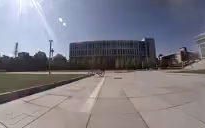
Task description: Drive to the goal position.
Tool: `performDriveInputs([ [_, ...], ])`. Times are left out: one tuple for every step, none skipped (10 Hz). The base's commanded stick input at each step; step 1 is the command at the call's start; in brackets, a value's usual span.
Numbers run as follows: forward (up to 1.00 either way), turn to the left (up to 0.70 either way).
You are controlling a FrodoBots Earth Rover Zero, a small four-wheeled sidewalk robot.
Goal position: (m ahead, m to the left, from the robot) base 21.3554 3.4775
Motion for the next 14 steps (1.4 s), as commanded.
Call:
performDriveInputs([
  [0.06,0.0],
  [0.06,0.0],
  [0.06,0.0],
  [0.06,0.0],
  [0.06,0.0],
  [0.06,0.0],
  [0.06,0.0],
  [0.06,0.0],
  [0.06,0.0],
  [0.06,0.0],
  [0.06,0.0],
  [0.06,0.0],
  [0.06,0.0],
  [0.06,0.0],
])
